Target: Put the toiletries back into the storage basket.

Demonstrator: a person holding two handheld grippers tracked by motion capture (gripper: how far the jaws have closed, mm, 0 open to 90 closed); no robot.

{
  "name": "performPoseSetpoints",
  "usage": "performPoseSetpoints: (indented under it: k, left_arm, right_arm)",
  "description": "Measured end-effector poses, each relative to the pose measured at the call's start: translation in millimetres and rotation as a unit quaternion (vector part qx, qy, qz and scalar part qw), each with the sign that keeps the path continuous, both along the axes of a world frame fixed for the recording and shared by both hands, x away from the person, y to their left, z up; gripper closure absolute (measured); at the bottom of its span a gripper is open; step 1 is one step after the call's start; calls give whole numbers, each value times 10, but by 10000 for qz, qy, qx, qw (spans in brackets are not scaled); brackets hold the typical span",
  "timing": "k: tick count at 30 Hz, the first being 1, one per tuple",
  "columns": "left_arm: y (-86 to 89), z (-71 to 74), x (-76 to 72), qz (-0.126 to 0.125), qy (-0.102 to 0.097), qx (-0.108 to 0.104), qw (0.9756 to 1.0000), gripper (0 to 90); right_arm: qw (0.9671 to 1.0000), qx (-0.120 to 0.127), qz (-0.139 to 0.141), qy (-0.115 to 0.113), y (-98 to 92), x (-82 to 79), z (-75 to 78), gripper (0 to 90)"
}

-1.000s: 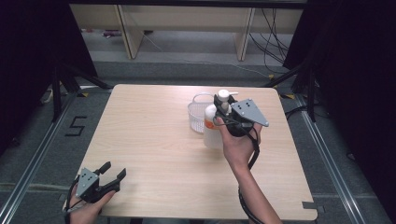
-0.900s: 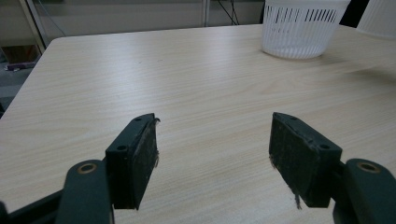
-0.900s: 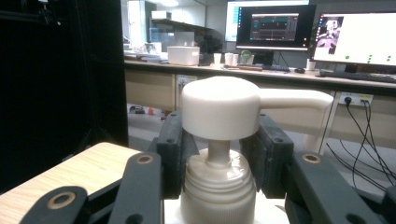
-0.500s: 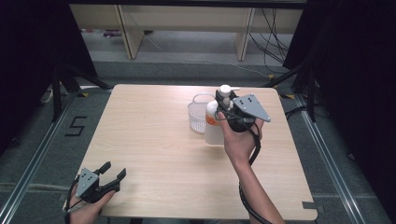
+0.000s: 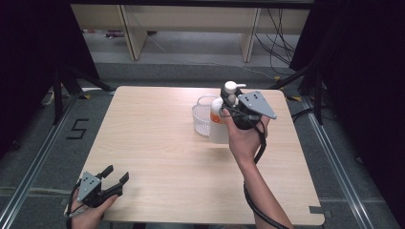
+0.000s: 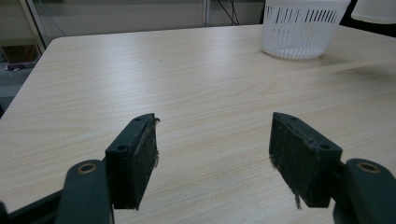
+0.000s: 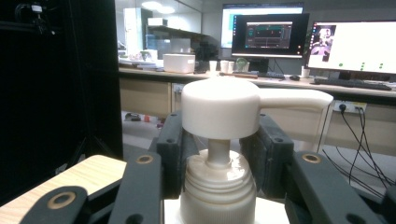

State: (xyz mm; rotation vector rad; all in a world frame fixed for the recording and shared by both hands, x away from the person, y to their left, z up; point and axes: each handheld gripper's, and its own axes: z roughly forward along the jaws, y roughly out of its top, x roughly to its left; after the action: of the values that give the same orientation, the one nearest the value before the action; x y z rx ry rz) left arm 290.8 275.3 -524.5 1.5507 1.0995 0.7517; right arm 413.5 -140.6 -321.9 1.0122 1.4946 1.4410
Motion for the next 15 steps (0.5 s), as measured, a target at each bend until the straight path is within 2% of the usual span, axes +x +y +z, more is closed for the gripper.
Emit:
performPoseSetpoints:
  k: [1,6,14,15]
  left_arm:
    - [0,0,0,-1,0,1,10000,320]
    - [0,0,0,-1,0,-1,10000,320]
    - [-1,0,0,-6,0,4,10000,320]
    - [-1,0,0,-5,1,1,10000,319]
  right_arm:
    - [10000,38,-13,54,7,-5,9,612]
    - [10000,23,-31,-46,10,27,44,612]
    - [10000,50,12,-5,23,56,71,613]
    - [10000,-22,-32,-41,11,70,81,613]
